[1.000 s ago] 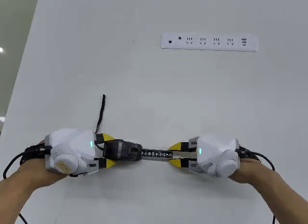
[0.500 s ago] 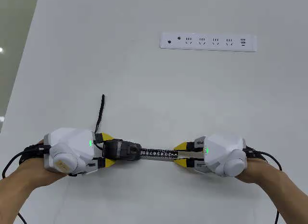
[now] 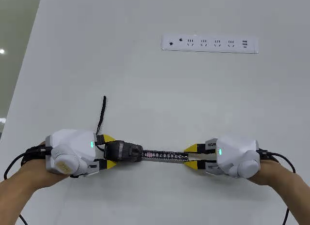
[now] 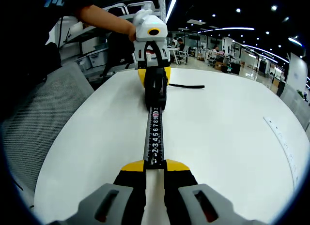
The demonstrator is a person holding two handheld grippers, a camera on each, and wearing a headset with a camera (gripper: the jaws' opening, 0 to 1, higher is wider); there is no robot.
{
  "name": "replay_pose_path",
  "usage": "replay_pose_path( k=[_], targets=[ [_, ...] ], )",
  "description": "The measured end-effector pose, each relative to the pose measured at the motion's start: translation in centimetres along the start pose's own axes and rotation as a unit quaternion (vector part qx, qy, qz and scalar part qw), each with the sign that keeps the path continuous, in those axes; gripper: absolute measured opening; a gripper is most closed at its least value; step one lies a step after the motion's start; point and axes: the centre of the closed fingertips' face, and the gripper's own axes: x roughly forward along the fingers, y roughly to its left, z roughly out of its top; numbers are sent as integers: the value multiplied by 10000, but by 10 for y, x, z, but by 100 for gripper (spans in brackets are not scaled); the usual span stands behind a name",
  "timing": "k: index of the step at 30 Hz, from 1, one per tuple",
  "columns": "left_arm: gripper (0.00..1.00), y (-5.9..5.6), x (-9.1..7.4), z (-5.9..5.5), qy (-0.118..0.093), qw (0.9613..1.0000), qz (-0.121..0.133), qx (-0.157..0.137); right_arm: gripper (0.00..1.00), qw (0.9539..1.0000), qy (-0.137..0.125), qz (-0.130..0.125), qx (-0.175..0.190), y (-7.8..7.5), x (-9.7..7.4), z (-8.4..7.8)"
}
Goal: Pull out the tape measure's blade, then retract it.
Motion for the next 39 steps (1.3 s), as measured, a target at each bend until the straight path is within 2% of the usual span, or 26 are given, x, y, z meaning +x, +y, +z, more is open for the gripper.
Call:
replay_pose_path(
  k=[10, 39],
  targets=[
    [28, 0, 0, 0, -17, 10000, 4, -22, 12, 10000, 34, 12, 20, -1, -9, -7],
    [28, 1, -1, 2, -15, 10000, 3, -41, 12, 9995, 290, -47, 99, -3, -48, -40]
  ],
)
